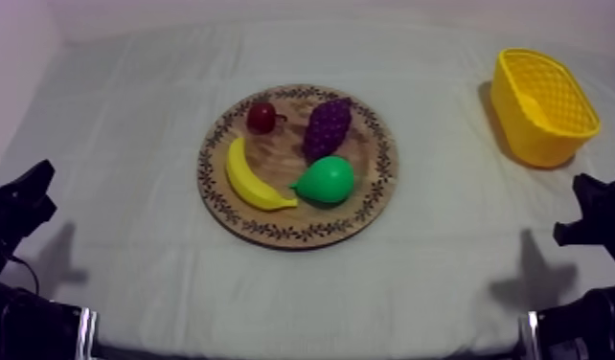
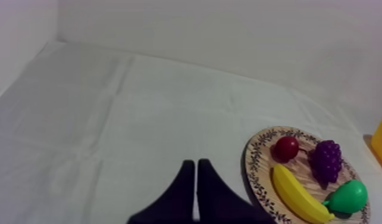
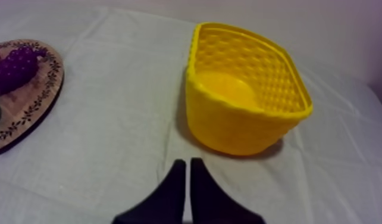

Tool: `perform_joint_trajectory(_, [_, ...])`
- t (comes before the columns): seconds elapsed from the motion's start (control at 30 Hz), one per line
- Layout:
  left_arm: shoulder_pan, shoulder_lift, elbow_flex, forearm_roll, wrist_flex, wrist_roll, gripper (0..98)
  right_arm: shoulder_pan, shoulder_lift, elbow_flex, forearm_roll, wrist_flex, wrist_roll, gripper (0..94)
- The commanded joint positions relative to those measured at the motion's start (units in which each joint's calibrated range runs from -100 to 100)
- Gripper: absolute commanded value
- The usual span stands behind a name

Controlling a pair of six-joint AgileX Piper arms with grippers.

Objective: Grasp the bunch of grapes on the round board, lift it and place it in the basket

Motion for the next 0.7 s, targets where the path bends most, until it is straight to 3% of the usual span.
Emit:
perform_joint_trajectory(0.0, [0.0,0.0,0.0,0.01,0.0,0.0,0.1,0.0,0.0,0.0,0.0,0.0,0.0,0.5])
perform_joint_trajectory(0.67, [0.0,0.0,0.0,0.01,0.0,0.0,0.1,0.0,0.0,0.0,0.0,0.0,-0.5,0.5])
